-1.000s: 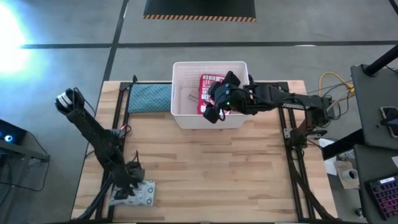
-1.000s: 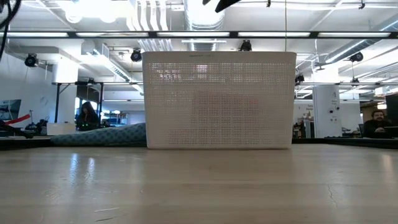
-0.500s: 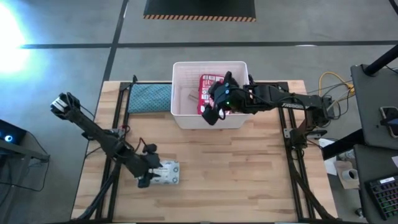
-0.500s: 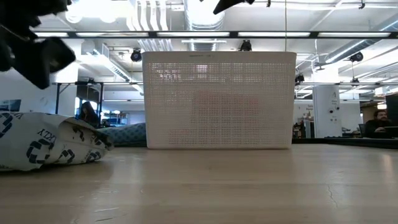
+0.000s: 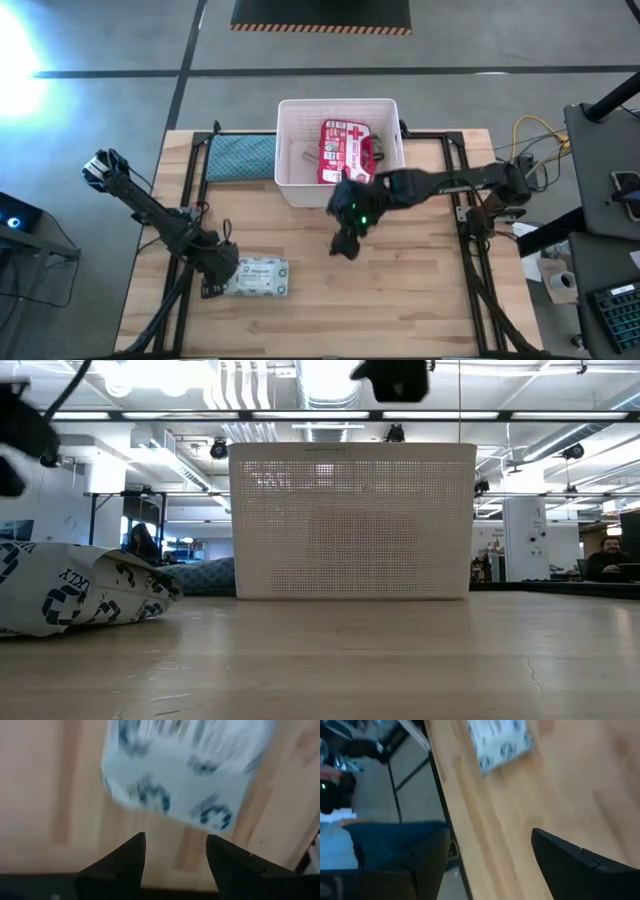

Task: Pick & place medical supplies in basket/bin
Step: Put the white mailer bag in the white bin

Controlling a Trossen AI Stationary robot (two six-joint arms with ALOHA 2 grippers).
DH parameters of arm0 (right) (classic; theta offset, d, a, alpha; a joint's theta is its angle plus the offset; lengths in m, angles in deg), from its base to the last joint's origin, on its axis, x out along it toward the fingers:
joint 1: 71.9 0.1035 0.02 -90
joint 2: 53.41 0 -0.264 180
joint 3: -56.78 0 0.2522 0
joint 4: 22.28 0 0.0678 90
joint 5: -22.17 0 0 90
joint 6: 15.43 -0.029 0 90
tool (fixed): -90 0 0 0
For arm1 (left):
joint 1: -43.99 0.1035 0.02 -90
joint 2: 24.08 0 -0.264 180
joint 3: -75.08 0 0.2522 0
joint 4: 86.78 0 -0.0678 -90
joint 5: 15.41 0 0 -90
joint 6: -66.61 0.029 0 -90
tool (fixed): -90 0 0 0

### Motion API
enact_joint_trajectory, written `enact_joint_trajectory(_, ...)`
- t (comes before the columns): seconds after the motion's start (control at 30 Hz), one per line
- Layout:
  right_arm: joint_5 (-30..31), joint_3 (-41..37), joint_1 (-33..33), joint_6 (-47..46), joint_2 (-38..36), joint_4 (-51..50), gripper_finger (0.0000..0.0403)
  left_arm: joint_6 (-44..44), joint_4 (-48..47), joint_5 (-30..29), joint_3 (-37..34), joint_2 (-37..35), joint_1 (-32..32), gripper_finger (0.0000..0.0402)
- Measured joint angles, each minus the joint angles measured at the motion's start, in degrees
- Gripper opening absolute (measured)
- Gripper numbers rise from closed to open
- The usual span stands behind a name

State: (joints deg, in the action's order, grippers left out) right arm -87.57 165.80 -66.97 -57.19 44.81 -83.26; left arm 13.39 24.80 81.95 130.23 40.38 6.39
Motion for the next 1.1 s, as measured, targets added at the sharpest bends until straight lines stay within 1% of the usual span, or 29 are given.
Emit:
enact_joint_trajectory(0.03,-0.73,-1.51,0.69,-1.22,0.0,0.66,0.027,-2.42,0.76,1.88,-1.28,0.01,-0.01,0.0189)
enact_joint_trajectory(0.1,-1.07,-4.56,1.97,-3.33,0.0,2.39,0.0267,-5.41,3.6,3.8,-3.74,-0.01,-0.28,0.0189)
enact_joint_trajectory(0.2,-0.83,-9.29,3.31,-7.56,0.0,5.88,0.0263,-6.29,12.17,4.21,-6.61,-0.05,-0.36,0.0189)
enact_joint_trajectory(0.3,2.02,-15.13,4.26,-13.27,0.01,10.26,0.0263,-6.29,22.34,3.95,-9.22,-0.05,-0.33,0.0189)
enact_joint_trajectory(0.37,3.52,-19.14,4.62,-17.2,0.02,14.22,0.0262,-5.87,27.19,1.89,-10.83,-0.08,-0.27,0.0189)
enact_joint_trajectory(0.5,5.75,-26.3,5.36,-23.95,0.02,21.87,0.026,-2.79,33.52,-2.5,-14.09,-0.08,0.85,0.0189)
enact_joint_trajectory(0.63,10.55,-31.75,5.67,-32.42,0.02,26.79,0.026,1.03,41.51,-5.12,-17.05,-0.08,4.33,0.0189)
enact_joint_trajectory(0.73,12.45,-35.59,5.55,-37.9,0.15,32.24,0.0261,2.78,48.21,-6.75,-18.42,-0.05,7.2,0.0189)
enact_joint_trajectory(0.87,12.63,-39.45,5.68,-42.89,1.13,41.66,0.0266,5.59,52.13,-8.04,-18.61,-0.05,10.35,0.0189)
enact_joint_trajectory(0.97,13.81,-40.54,5.62,-45.34,3.12,44.71,0.0269,8.99,52.38,-8.29,-17.63,-0.05,12.34,0.0189)
enact_joint_trajectory(1.1,14.01,-39.78,5.61,-46.81,5.97,47.04,0.0268,11.86,52.14,-7.69,-16.02,-0.1,13.48,0.0189)
